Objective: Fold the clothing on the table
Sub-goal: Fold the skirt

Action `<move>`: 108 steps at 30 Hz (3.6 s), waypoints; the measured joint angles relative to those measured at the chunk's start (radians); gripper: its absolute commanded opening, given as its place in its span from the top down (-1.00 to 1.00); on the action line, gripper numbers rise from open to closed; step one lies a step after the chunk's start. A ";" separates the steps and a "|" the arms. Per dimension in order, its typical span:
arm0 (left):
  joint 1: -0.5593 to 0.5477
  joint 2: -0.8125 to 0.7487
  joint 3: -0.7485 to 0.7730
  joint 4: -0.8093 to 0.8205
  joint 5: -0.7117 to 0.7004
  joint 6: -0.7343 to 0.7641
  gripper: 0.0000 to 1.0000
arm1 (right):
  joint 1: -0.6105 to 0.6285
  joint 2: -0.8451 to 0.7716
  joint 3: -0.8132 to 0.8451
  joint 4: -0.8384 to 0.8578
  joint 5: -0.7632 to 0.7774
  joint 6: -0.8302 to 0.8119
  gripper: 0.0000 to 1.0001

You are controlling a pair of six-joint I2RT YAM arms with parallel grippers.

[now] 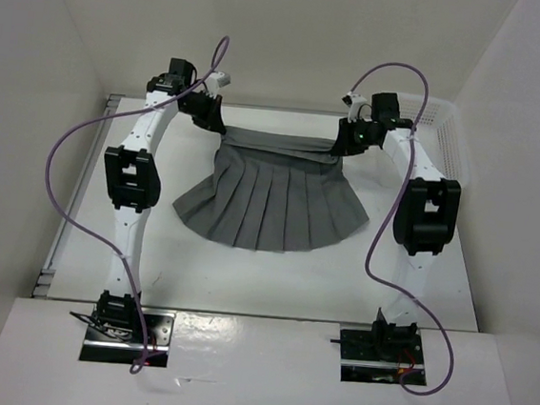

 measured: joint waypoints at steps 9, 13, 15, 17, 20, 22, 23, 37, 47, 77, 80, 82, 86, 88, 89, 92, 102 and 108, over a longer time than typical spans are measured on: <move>-0.003 0.087 0.198 -0.039 -0.056 -0.022 0.75 | 0.014 0.158 0.189 0.006 0.046 0.032 1.00; -0.003 0.087 0.231 -0.043 -0.068 -0.023 0.69 | 0.019 0.169 0.254 -0.005 0.063 0.040 1.00; -0.002 0.087 0.238 -0.045 -0.070 -0.023 0.62 | 0.021 0.169 0.285 -0.010 0.067 0.040 1.00; -0.002 0.086 0.238 -0.050 -0.070 -0.024 0.60 | 0.023 0.163 0.296 -0.011 0.070 0.039 1.00; -0.002 0.076 0.219 -0.075 -0.064 -0.021 0.60 | 0.023 0.138 0.287 -0.042 0.071 0.029 0.99; -0.001 0.063 0.212 -0.116 -0.055 -0.014 0.60 | 0.023 0.102 0.263 -0.071 0.072 0.011 0.99; 0.000 0.056 0.212 -0.142 -0.048 -0.005 0.64 | 0.023 0.081 0.252 -0.087 0.072 0.000 0.99; 0.016 -0.184 -0.005 -0.366 0.103 0.174 0.49 | 0.031 -0.193 -0.086 -0.187 0.123 -0.104 0.14; -0.029 -0.201 -0.440 -0.340 0.148 0.240 0.33 | 0.096 -0.229 -0.178 -0.234 0.240 -0.132 -0.54; -0.149 -0.054 -0.308 0.192 0.004 -0.269 -1.00 | 0.108 -0.419 -0.356 -0.217 0.279 -0.077 -0.54; -0.142 -0.087 -0.339 0.179 -0.076 -0.267 -1.00 | 0.108 -0.419 -0.357 -0.217 0.278 -0.077 -0.54; -0.135 -0.109 -0.351 0.166 -0.127 -0.264 -1.00 | 0.108 -0.419 -0.357 -0.217 0.278 -0.077 -0.54; -0.133 -0.132 -0.360 0.166 -0.172 -0.265 -0.90 | 0.108 -0.419 -0.357 -0.217 0.278 -0.077 -0.52; -0.136 -0.130 -0.360 0.161 -0.161 -0.265 -0.90 | 0.108 -0.419 -0.357 -0.217 0.279 -0.077 -0.52; -0.138 -0.129 -0.359 0.159 -0.150 -0.265 -0.88 | 0.108 -0.419 -0.357 -0.217 0.279 -0.077 -0.52; -0.150 -0.121 -0.340 0.150 -0.126 -0.265 -0.82 | 0.108 -0.419 -0.357 -0.217 0.283 -0.077 -0.52; -0.174 -0.061 -0.301 0.131 -0.081 -0.265 -0.73 | 0.108 -0.429 -0.357 -0.217 0.302 -0.077 -0.52; -0.174 -0.021 -0.265 0.122 -0.084 -0.264 -0.73 | 0.108 -0.429 -0.357 -0.217 0.303 -0.077 -0.52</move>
